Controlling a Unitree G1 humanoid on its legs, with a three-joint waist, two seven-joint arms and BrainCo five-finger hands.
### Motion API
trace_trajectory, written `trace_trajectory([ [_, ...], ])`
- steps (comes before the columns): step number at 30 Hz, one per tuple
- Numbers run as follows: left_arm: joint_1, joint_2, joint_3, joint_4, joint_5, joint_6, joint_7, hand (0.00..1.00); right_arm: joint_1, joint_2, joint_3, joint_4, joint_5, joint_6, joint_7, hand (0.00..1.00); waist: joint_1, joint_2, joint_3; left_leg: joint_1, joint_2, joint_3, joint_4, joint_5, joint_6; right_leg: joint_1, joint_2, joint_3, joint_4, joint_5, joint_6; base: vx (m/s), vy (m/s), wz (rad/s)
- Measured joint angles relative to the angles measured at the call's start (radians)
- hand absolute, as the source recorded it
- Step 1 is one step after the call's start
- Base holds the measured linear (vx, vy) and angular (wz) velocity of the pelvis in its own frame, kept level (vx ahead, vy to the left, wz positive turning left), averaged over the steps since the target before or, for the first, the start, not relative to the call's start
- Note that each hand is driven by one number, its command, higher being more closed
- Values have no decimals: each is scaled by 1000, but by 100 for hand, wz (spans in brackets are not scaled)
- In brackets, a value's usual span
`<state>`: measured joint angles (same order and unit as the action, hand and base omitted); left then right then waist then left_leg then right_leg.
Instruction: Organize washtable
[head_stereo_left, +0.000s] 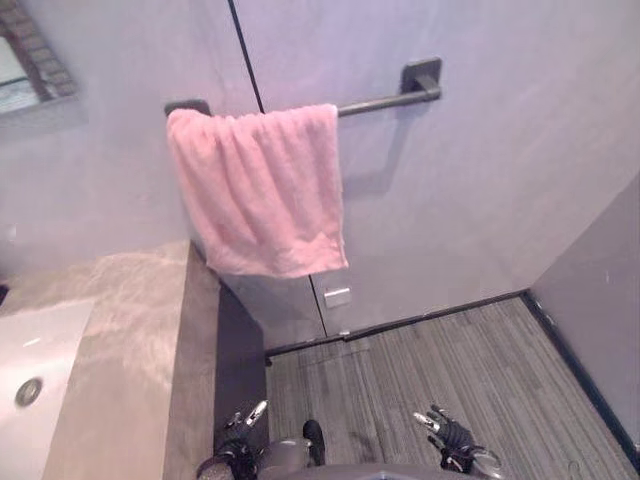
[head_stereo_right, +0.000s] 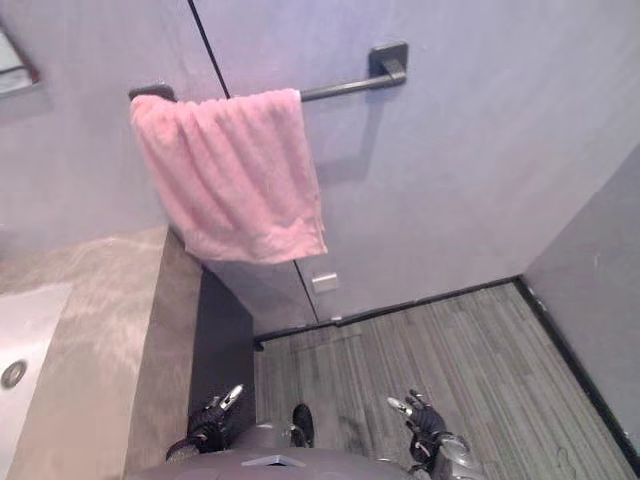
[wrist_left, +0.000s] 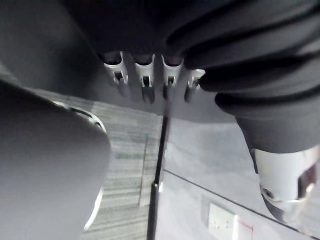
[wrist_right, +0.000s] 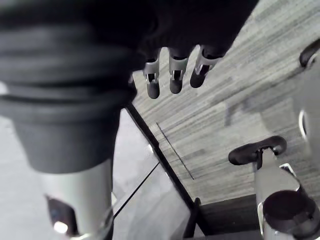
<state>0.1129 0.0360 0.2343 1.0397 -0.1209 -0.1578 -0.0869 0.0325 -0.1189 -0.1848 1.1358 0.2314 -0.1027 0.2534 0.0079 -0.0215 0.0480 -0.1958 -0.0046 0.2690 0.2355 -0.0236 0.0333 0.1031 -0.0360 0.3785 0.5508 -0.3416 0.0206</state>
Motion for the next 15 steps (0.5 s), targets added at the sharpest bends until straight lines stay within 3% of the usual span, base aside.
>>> trace_trajectory([
  [2, -7, 13, -23, 22, -24, 7, 7, 0, 8, -5, -26, 25, -28, 0, 10, 0, -1, 6, 2, 116, -3, -10, -27, -10, 15, -43, 23, -2, 205, 36, 42, 379, -39, -36],
  [4, 0, 18, -66, 36, -28, 6, 9, 0, 30, -14, -30, 14, -27, -5, 10, 0, -10, 21, -9, 158, -1, -23, -48, -11, 16, -104, 29, -19, 293, 36, 47, 54, -54, -25],
  [5, -5, 18, -97, 57, -28, 6, 10, 0, 43, -26, -35, 7, -27, -4, 9, 0, -20, 33, -20, 192, 4, -35, -88, -12, 16, -182, 11, -52, 309, 17, 22, -104, -62, -16],
  [7, -8, 18, -117, 60, -28, 6, 11, 0, 40, -36, -35, 8, -27, -4, 9, 0, -27, 52, -10, 221, 24, -45, -134, -24, 6, -273, -15, -97, 282, -10, 15, -239, -61, -16],
  [8, -15, 13, -120, 64, -28, 6, 11, 0, 37, -42, -34, 10, -24, -4, 9, 0, -28, 68, 2, 234, 54, -63, -156, -60, -40, -332, -25, -127, 221, -15, 23, -359, -90, -20],
  [9, -28, 14, -119, 72, -28, 6, 11, 0, 31, -43, -35, 12, -18, -5, 8, 0, -29, 61, 17, 237, 64, -64, -155, -65, -64, -352, -41, -125, 135, -9, 34, -465, -152, -3],
  [10, -42, 41, -125, 90, -27, 5, 10, 0, 34, -41, -23, 14, -18, -4, 8, 0, -38, 30, 35, 234, 65, -86, -142, -83, -105, -330, -68, -117, -34, 53, 94, -316, -205, 22],
  [11, -48, 36, -131, 109, -27, 7, 12, 0, 41, -45, -20, 25, -18, -3, 7, 0, -51, 41, 47, 240, 85, -112, -137, -85, -135, -304, -52, -147, -41, 44, 82, -183, -305, 48],
  [12, -39, 26, -138, 119, -24, 7, 8, 0, 62, -65, -26, 42, -16, -3, 3, 0, -62, 74, 27, 247, 110, -131, -141, -80, -143, -288, -17, -170, -73, 45, 64, 42, -339, 29],
  [15, -39, 20, -131, 114, -9, 5, 11, 0, 66, -75, -21, 44, -15, -1, -3, 0, -57, 82, 27, 256, 157, -156, -170, -41, -156, -275, 32, -220, -73, 53, 25, 99, -304, 23],
])
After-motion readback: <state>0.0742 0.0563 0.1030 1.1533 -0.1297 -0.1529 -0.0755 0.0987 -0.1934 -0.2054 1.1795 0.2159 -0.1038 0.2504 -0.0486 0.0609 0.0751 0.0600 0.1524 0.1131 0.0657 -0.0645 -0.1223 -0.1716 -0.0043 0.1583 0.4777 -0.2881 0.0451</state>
